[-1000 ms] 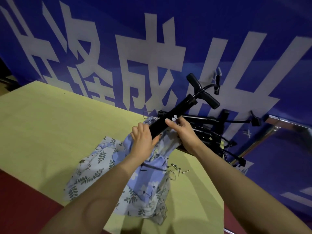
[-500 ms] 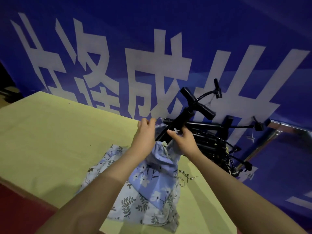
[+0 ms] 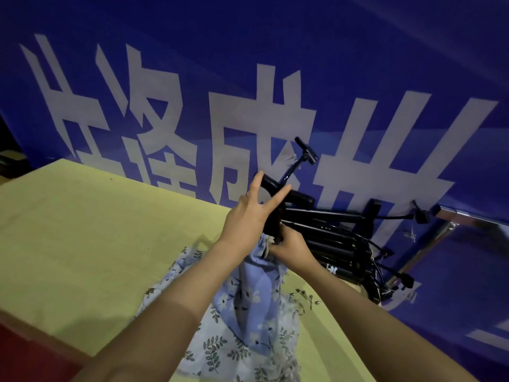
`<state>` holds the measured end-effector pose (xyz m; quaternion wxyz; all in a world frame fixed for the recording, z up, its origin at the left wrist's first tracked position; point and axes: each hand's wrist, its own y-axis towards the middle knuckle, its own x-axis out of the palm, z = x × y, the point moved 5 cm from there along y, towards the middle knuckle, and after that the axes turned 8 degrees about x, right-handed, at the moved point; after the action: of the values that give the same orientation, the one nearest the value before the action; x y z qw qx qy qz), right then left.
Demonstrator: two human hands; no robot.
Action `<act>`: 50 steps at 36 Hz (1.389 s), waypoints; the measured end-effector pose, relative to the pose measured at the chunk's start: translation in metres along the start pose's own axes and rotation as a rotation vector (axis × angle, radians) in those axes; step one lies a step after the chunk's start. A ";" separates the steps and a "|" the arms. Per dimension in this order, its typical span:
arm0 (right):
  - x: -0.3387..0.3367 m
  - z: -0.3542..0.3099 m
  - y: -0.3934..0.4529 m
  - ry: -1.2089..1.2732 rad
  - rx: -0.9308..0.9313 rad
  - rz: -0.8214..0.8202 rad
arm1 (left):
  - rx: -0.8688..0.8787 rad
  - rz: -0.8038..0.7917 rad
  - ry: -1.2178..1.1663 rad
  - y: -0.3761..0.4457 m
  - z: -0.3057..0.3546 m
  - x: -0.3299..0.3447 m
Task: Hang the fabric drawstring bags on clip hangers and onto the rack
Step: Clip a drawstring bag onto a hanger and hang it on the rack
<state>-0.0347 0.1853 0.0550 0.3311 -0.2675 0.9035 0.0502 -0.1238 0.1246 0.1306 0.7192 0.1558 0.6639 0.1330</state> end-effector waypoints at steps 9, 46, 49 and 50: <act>-0.020 0.007 -0.009 -0.133 -0.098 0.070 | -0.097 -0.097 0.001 0.002 -0.011 0.010; -0.072 0.020 -0.023 -0.159 -0.088 0.131 | -0.102 -0.049 0.068 0.013 0.022 0.016; -0.085 0.023 -0.024 -0.171 -0.076 0.178 | -0.093 -0.033 0.081 0.014 0.024 0.015; -0.090 0.024 -0.024 -0.139 -0.066 0.197 | -0.087 -0.019 0.067 0.014 0.025 0.015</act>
<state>0.0492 0.2120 0.0945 0.3774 -0.1839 0.8981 0.1308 -0.0978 0.1423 0.1245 0.7039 0.1136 0.6827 0.1602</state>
